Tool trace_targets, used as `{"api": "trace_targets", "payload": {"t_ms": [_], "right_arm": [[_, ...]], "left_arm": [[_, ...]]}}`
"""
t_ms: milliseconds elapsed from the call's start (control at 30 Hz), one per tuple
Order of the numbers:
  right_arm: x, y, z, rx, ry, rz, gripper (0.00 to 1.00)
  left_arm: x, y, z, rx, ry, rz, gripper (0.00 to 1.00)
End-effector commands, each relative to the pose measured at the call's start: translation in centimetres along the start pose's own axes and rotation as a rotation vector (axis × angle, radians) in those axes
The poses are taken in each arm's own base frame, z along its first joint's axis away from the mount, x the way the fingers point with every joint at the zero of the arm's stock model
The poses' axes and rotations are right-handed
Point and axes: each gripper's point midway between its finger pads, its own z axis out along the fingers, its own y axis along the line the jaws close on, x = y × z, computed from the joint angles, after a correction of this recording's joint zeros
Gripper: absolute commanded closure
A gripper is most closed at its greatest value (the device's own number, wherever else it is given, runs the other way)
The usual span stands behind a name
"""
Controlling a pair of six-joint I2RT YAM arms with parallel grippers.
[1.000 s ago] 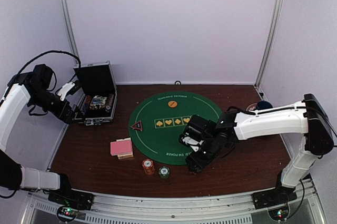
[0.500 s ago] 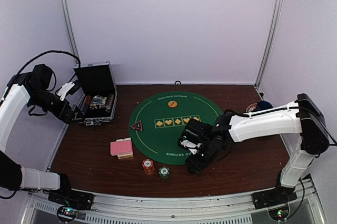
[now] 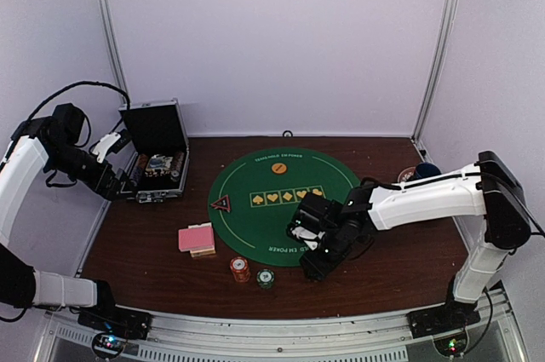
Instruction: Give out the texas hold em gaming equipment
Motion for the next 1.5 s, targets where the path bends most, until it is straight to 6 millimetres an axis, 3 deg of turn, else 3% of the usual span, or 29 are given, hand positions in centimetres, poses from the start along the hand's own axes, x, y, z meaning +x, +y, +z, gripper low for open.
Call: {"api": "trace_targets", "payload": {"t_ms": [0,233,433,1033,1167,1300,1467], "right_arm": [[0.7,-0.5,0.7,0.032,0.019,-0.024,0.42],[0.8,-0.6,0.8,0.037,0.021,-0.024,0.43],[0.6,-0.6,0.3,0.041,0.010,-0.024,0.56],[-1.9,-0.3,-4.2,0.059,-0.049,-0.050,0.59],[-4.3,-0.8,-6.0,0.079,-0.105,-0.024,0.60],[-8.0,-2.5,-7.4,0.115,-0.183,0.027,0.62],[-14.6,-7.6,-7.5,0.182,-0.287,0.156,0.65]], "left_arm": [[-0.8,0.1,-0.9,-0.019,-0.032,0.013,0.02],[-0.8,0.0,-1.1,-0.024,-0.038,0.017,0.02],[-0.8,-0.1,-1.1,-0.019,-0.039,0.017,0.02],[-0.7,-0.1,-1.0,-0.017,-0.037,0.017,0.02],[-0.7,0.0,-1.0,-0.019,-0.033,0.016,0.02],[-0.5,0.0,-1.0,-0.024,-0.027,0.016,0.02],[-0.4,-0.2,-0.9,-0.010,-0.027,0.013,0.02]]}}
